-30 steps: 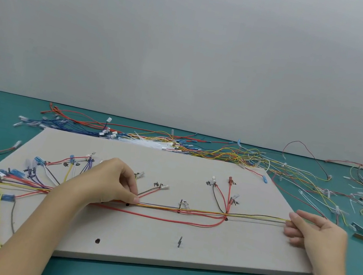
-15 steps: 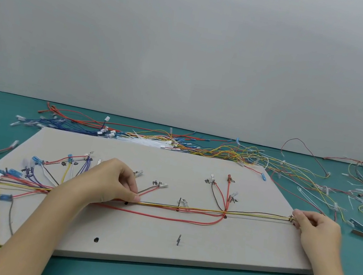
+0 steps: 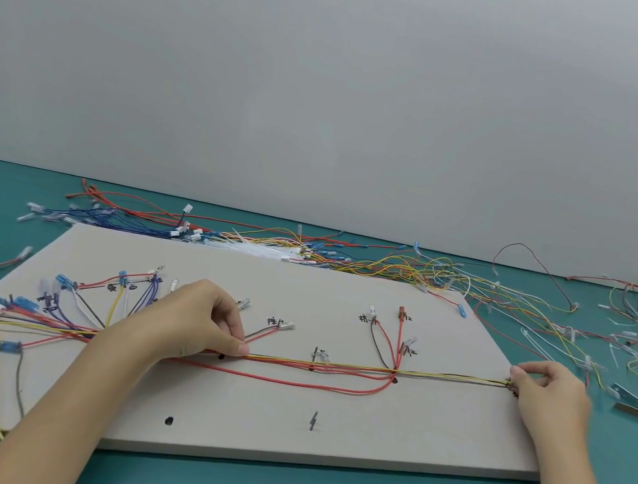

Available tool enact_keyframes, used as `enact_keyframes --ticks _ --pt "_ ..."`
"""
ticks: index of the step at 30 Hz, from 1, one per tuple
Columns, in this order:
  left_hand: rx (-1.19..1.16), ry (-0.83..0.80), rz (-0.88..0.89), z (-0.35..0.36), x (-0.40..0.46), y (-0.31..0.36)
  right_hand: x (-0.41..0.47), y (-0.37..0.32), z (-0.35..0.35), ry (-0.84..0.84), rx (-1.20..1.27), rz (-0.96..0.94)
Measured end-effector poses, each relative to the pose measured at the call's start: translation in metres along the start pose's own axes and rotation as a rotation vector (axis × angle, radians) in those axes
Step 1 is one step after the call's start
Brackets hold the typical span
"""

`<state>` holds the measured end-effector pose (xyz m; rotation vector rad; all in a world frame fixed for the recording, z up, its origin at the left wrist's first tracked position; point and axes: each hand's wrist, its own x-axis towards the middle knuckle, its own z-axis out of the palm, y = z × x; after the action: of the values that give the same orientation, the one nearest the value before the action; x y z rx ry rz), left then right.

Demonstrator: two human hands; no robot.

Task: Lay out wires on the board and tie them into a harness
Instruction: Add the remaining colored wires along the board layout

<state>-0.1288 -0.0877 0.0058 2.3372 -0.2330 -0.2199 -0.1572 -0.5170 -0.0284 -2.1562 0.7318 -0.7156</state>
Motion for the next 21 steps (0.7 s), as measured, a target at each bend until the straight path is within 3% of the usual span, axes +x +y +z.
enact_keyframes --ticks 10,21 --pt "0.045 0.078 -0.026 0.001 0.001 -0.004 -0.009 -0.001 0.001 0.099 0.012 -0.026" --pt "-0.004 0.040 -0.003 -0.008 -0.006 -0.004 -0.026 -0.015 0.001 0.100 0.049 -0.084"
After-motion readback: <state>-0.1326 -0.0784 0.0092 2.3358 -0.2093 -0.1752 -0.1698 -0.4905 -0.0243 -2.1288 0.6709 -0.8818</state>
